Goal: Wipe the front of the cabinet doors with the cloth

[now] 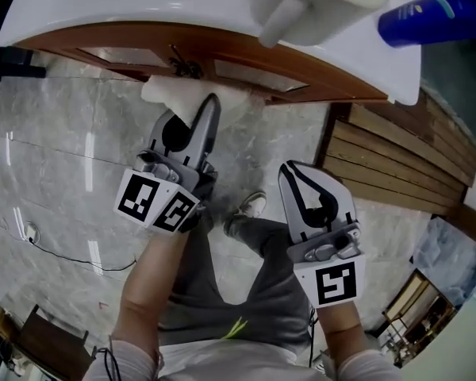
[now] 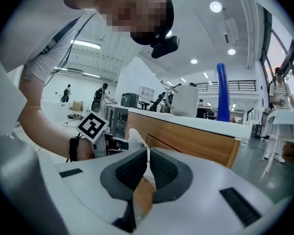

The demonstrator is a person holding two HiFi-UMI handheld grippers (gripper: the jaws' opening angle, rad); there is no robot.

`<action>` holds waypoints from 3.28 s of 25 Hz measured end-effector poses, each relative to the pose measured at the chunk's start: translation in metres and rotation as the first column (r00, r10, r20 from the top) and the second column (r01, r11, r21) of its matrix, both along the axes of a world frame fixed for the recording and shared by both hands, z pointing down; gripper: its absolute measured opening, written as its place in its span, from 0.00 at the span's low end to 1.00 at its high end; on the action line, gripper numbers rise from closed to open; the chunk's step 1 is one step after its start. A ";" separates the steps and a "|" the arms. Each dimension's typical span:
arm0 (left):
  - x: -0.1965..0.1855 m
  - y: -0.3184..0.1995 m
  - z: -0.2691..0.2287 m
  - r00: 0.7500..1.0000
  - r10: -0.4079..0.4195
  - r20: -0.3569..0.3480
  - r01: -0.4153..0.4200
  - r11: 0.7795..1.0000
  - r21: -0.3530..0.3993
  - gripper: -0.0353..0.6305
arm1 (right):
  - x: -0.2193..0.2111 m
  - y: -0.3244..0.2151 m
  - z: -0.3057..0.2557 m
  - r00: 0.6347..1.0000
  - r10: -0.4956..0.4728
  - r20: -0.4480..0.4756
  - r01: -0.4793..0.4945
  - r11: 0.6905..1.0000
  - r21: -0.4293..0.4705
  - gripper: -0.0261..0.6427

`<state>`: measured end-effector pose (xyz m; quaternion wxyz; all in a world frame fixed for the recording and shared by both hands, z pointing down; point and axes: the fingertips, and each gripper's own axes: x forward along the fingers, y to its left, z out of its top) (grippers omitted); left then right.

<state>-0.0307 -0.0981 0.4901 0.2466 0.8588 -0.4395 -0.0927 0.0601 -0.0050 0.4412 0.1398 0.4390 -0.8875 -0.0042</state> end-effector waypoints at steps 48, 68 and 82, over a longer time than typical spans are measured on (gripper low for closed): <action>0.035 -0.040 0.069 0.997 0.037 -0.071 -0.035 0.999 0.028 0.13 | 0.016 -0.031 0.078 0.998 0.051 -0.043 -0.051 0.999 0.002 0.11; 0.133 -0.013 0.071 0.974 0.172 -0.149 -0.176 0.984 -0.013 0.13 | 0.094 -0.024 0.065 0.977 0.202 -0.067 -0.199 0.979 0.046 0.11; 0.128 0.014 0.062 0.968 0.179 -0.174 -0.197 0.976 -0.093 0.13 | 0.089 -0.007 0.053 0.978 0.188 -0.086 -0.191 0.981 -0.027 0.11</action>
